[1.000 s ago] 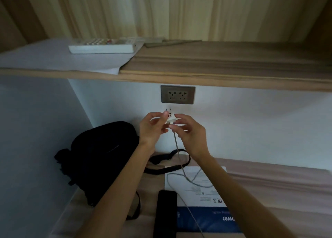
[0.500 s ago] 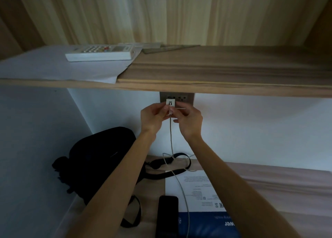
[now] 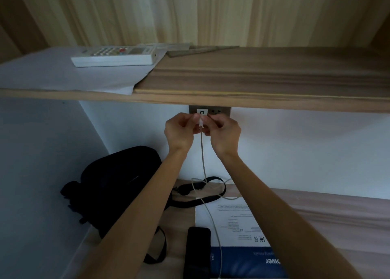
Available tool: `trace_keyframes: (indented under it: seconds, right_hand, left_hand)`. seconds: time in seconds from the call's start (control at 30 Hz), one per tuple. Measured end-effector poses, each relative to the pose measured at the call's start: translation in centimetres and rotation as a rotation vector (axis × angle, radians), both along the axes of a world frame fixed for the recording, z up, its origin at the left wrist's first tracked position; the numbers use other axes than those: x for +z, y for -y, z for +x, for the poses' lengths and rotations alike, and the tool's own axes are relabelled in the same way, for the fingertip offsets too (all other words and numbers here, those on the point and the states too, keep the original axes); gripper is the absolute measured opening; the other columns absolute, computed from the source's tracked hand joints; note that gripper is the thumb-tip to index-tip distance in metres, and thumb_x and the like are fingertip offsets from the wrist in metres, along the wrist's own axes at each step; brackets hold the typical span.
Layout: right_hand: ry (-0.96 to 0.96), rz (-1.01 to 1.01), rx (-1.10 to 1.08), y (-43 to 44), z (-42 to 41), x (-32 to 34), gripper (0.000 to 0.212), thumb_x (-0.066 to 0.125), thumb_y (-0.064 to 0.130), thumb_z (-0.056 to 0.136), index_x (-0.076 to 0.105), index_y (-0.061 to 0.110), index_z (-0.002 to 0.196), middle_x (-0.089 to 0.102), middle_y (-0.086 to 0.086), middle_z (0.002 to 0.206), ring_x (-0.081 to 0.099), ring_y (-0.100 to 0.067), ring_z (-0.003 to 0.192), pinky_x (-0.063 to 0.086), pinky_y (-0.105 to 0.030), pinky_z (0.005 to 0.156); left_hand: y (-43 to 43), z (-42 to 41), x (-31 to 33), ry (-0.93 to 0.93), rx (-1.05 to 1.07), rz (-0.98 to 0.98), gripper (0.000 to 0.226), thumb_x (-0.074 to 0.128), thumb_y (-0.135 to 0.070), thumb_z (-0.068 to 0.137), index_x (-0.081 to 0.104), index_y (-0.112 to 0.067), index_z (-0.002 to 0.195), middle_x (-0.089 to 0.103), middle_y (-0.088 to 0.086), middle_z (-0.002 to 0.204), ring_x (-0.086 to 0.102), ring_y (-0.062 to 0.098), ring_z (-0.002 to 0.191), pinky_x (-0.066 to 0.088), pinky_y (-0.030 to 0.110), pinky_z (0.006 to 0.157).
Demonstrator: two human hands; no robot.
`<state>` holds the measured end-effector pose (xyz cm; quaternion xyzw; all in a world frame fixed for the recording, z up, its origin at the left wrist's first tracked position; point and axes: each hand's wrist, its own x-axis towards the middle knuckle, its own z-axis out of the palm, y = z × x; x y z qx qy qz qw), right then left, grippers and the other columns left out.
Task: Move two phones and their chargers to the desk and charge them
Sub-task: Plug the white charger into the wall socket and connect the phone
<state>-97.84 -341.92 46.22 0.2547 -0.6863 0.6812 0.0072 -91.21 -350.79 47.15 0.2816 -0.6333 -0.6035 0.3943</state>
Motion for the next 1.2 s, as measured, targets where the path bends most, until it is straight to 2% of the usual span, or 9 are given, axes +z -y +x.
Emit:
trace_keyframes:
  seconds: [0.27,0.4,0.57,0.63,0.7,0.8,1.0,1.07,1.2]
  right_hand:
    - [-0.167,0.001,0.007,-0.3,0.1,-1.6,0.009,0.066,0.001,0.091,0.065,-0.004,0.085,0.064,-0.002,0.07,0.063,-0.011,0.062,0.051,-0.018,0.063]
    - [-0.197,0.02,-0.023,0.2,-0.1,-1.5,0.009,0.063,-0.002,0.092,0.063,-0.005,0.084,0.062,0.006,0.068,0.059,0.001,0.061,0.046,-0.011,0.061]
    - [-0.312,0.065,-0.121,1.2,-0.5,-0.8,0.016,0.058,-0.001,0.094,0.059,-0.002,0.079,0.059,-0.008,0.072,0.059,-0.024,0.065,0.05,-0.032,0.06]
    - [-0.289,0.064,-0.095,1.3,-0.8,-1.0,0.017,0.056,-0.003,0.094,0.059,0.002,0.078,0.06,-0.012,0.078,0.058,-0.021,0.067,0.051,-0.027,0.062]
    - [-0.292,0.065,-0.101,1.5,-1.2,-0.9,0.021,0.057,0.001,0.094,0.058,0.013,0.077,0.058,0.002,0.078,0.06,-0.017,0.07,0.048,-0.017,0.064]
    - [-0.368,0.105,-0.121,1.7,-1.4,-0.9,0.023,0.059,0.006,0.093,0.057,0.022,0.076,0.05,0.025,0.072,0.064,-0.022,0.072,0.053,-0.028,0.065]
    - [-0.271,0.105,-0.1,1.3,-1.3,-0.5,0.02,0.065,0.016,0.092,0.057,0.022,0.075,0.059,0.011,0.075,0.065,-0.018,0.069,0.056,-0.034,0.068]
    - [-0.223,0.123,-0.045,0.8,-1.5,-0.3,0.015,0.067,0.022,0.092,0.063,0.013,0.081,0.066,0.003,0.077,0.066,-0.013,0.067,0.055,-0.028,0.066]
    - [-0.231,0.237,-0.027,-0.9,-1.2,-1.1,0.019,0.064,0.033,0.094,0.067,0.015,0.093,0.066,0.01,0.078,0.064,-0.004,0.068,0.046,-0.01,0.065]
  left_hand:
    - [-0.4,0.0,-2.0,-0.111,-0.069,0.027,0.016,0.065,0.0,0.093,0.066,-0.007,0.079,0.07,0.012,0.079,0.072,0.025,0.071,0.063,0.042,0.072]
    - [-0.3,-0.3,-1.7,-0.125,-0.049,0.033,0.018,0.066,-0.004,0.094,0.066,-0.007,0.076,0.071,0.012,0.076,0.073,0.023,0.068,0.062,0.037,0.065]
    - [-0.5,-1.3,-1.0,-0.054,0.063,-0.058,0.021,0.069,-0.015,0.093,0.068,-0.019,0.072,0.075,0.005,0.07,0.076,0.023,0.064,0.064,0.04,0.067]
    - [-0.7,-1.5,-1.1,-0.07,0.064,-0.025,0.019,0.068,-0.009,0.093,0.068,-0.013,0.074,0.073,0.007,0.07,0.075,0.024,0.066,0.064,0.042,0.069]
    - [-0.5,-1.7,-1.2,-0.099,0.071,-0.027,0.015,0.066,-0.005,0.094,0.07,-0.006,0.079,0.073,0.008,0.071,0.075,0.024,0.065,0.063,0.038,0.065]
    - [-0.2,-1.9,-1.1,-0.1,0.07,-0.072,0.019,0.064,-0.002,0.094,0.07,-0.011,0.078,0.073,0.005,0.071,0.075,0.02,0.062,0.06,0.026,0.057]
    - [0.1,-1.6,-0.8,-0.101,0.019,-0.026,0.017,0.066,-0.008,0.094,0.067,-0.01,0.077,0.072,0.008,0.071,0.074,0.02,0.058,0.06,0.028,0.057]
    - [0.2,-1.4,-0.9,-0.082,-0.015,0.004,0.016,0.068,-0.015,0.095,0.066,-0.013,0.08,0.074,0.009,0.075,0.076,0.024,0.064,0.061,0.031,0.06]
    - [-0.1,-0.5,-2.6,0.006,-0.047,-0.008,0.019,0.067,-0.029,0.095,0.067,-0.01,0.098,0.075,0.01,0.084,0.076,0.026,0.073,0.062,0.035,0.063]
